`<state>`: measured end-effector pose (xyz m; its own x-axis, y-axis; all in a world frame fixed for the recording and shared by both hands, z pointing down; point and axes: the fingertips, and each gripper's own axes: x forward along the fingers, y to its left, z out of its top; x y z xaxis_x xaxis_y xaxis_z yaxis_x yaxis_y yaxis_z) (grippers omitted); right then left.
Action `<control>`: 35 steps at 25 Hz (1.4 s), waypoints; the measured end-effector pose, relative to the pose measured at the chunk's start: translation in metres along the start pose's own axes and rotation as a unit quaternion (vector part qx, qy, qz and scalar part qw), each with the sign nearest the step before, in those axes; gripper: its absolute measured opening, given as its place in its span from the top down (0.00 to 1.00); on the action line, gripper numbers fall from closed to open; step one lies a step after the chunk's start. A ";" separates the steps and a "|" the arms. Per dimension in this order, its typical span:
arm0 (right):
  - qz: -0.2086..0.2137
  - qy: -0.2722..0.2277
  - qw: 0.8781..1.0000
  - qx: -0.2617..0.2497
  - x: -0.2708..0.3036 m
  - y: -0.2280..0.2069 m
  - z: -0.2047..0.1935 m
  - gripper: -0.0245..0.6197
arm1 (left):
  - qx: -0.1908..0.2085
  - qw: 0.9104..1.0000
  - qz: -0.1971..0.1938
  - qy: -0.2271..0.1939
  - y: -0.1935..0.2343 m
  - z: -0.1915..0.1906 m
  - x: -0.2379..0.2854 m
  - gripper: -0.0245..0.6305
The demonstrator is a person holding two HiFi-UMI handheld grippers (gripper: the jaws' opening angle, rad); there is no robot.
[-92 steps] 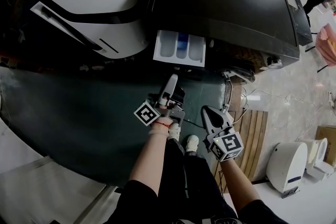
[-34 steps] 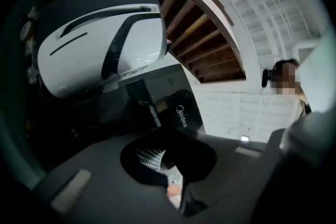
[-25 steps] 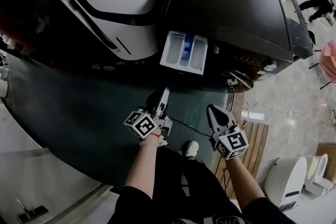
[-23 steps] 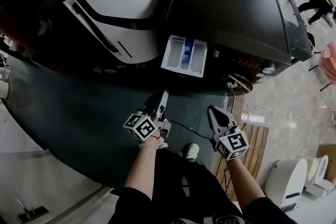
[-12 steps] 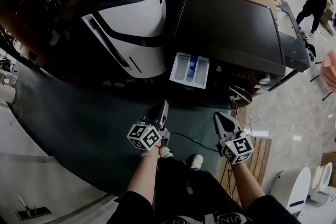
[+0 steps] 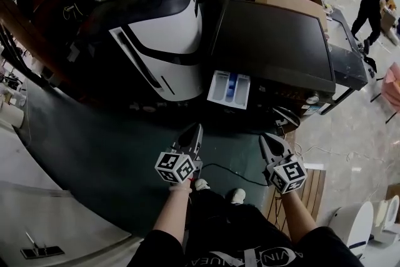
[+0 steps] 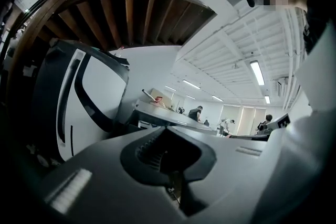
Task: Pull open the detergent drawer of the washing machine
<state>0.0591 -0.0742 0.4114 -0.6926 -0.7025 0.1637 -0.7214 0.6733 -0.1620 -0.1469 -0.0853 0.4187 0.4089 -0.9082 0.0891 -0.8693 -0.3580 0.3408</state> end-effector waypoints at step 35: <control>0.011 -0.049 0.998 -0.023 -0.003 -0.004 0.068 0.95 | 0.117 0.990 0.072 -0.029 -0.019 0.070 -0.043 0.95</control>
<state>0.0645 -0.0902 0.3451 -0.7067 -0.7047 0.0632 -0.7064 0.6977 -0.1196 -0.1677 -0.0548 0.3428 0.2644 -0.9622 0.0646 -0.9610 -0.2572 0.1019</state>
